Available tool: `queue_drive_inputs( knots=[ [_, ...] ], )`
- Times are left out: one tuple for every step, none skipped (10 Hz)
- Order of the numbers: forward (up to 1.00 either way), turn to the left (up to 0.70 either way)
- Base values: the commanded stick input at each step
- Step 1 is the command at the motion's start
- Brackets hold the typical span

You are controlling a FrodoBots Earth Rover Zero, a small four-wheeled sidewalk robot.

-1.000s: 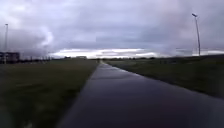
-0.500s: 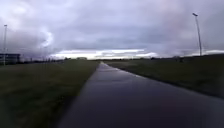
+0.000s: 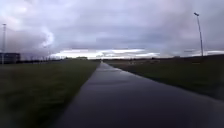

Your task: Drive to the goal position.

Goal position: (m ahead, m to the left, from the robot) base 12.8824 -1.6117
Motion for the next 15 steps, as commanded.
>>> queue_drive_inputs(
  knots=[
    [0.7,0.0],
    [0.7,0.0],
    [0.7,0.0],
    [0.7,0.0],
    [0.7,0.0],
    [0.7,0.0],
    [0.7,0.0],
    [0.7,0.0],
    [0.7,0.0],
    [0.7,0.0],
    [0.7,0.0],
    [0.7,0.0],
    [0.7,0.0],
    [0.7,0.0],
    [0.7,0.0]
  ],
)
